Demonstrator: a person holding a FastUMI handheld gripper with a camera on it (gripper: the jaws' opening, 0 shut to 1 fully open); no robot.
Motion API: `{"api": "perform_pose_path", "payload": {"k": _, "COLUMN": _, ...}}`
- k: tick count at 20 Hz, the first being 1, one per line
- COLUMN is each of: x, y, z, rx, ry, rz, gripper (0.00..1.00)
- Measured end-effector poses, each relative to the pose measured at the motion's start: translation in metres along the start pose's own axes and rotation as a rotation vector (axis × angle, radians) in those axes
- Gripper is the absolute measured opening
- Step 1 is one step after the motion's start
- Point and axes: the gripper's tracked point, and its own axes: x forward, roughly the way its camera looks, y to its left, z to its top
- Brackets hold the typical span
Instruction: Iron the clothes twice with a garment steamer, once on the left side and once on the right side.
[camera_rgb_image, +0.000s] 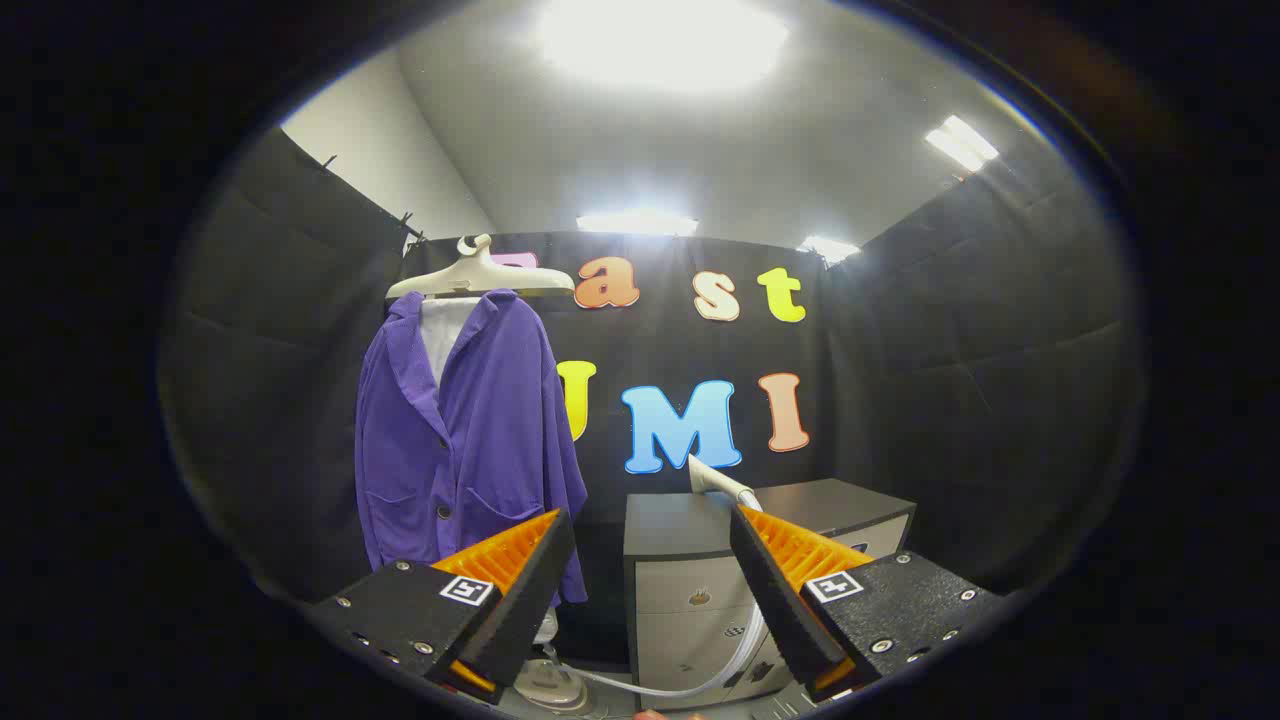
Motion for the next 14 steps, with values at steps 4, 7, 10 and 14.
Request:
{"api": "perform_pose_path", "payload": {"k": 4, "x": -0.0044, "y": 0.0039, "z": -0.0050, "rx": 0.004, "ry": 0.019, "rz": 0.020, "gripper": 0.97}}
{"api": "perform_pose_path", "payload": {"k": 7, "x": -0.0077, "y": 0.0012, "z": -0.0055, "rx": 0.005, "ry": 0.021, "rz": 0.013, "gripper": 0.97}}
{"api": "perform_pose_path", "payload": {"k": 10, "x": -0.0088, "y": 0.0012, "z": -0.0069, "rx": 0.008, "ry": 0.031, "rz": 0.012, "gripper": 0.97}}
{"api": "perform_pose_path", "payload": {"k": 14, "x": -0.0115, "y": 0.0007, "z": -0.0084, "rx": -0.020, "ry": 0.046, "rz": 0.012, "gripper": 0.97}}
